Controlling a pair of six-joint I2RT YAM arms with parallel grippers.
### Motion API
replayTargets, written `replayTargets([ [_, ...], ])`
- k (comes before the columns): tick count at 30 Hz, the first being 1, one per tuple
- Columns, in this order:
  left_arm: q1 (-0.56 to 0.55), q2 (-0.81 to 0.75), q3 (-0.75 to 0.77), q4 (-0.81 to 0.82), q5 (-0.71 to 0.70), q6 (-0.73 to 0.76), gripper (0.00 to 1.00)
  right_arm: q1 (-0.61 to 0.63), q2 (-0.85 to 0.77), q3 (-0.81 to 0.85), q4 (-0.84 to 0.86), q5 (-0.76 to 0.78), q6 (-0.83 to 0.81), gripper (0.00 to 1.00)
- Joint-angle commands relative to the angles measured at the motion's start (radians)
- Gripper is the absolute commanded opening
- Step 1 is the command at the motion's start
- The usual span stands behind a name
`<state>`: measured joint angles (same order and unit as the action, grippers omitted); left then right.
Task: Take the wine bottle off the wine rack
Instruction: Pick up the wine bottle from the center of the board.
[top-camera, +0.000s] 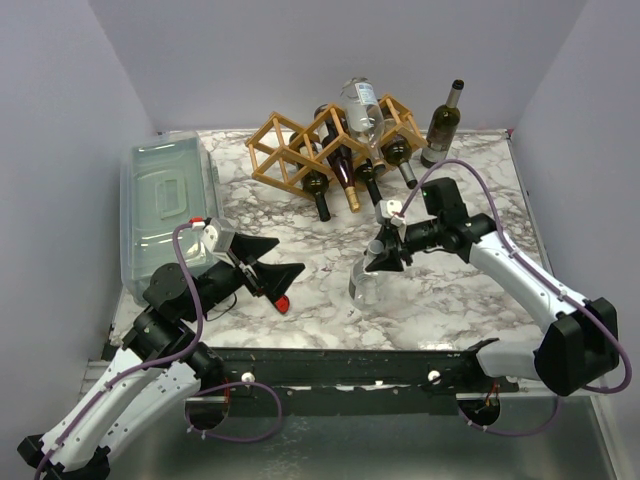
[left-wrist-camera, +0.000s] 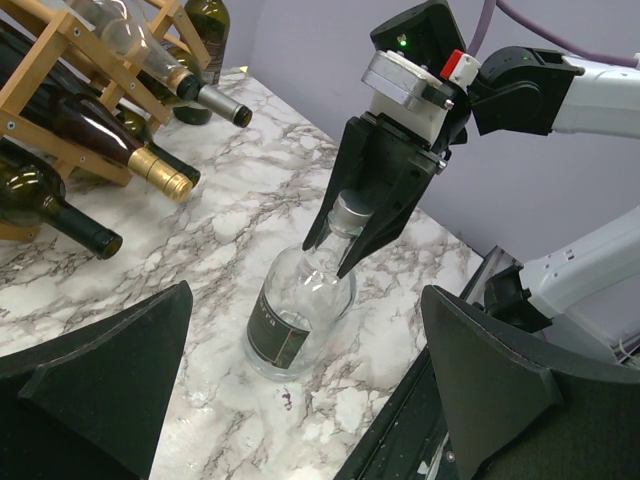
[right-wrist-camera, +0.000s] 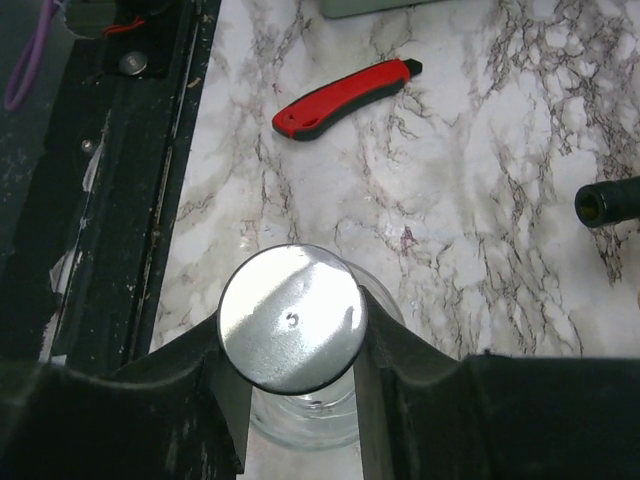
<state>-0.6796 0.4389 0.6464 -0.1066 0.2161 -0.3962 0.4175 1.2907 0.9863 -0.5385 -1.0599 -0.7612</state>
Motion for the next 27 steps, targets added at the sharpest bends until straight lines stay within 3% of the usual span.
replayTargets([
  [1, 0.006, -0.004, -0.014, -0.003, -0.008, -0.003, 0.99, 0.002, -0.019, 0.019, -0.065, -0.020, -0.026, 0.14],
  [5, 0.006, -0.012, -0.018, -0.004, -0.002, -0.007, 0.99, -0.008, -0.038, 0.060, -0.149, -0.034, -0.063, 0.05],
  [14, 0.006, -0.020, -0.021, -0.008, 0.005, -0.009, 0.99, -0.096, -0.099, 0.137, -0.334, 0.020, -0.118, 0.01],
  [27, 0.005, -0.013, -0.012, -0.018, 0.008, 0.002, 0.99, -0.284, -0.135, 0.181, -0.287, 0.125, -0.032, 0.00],
])
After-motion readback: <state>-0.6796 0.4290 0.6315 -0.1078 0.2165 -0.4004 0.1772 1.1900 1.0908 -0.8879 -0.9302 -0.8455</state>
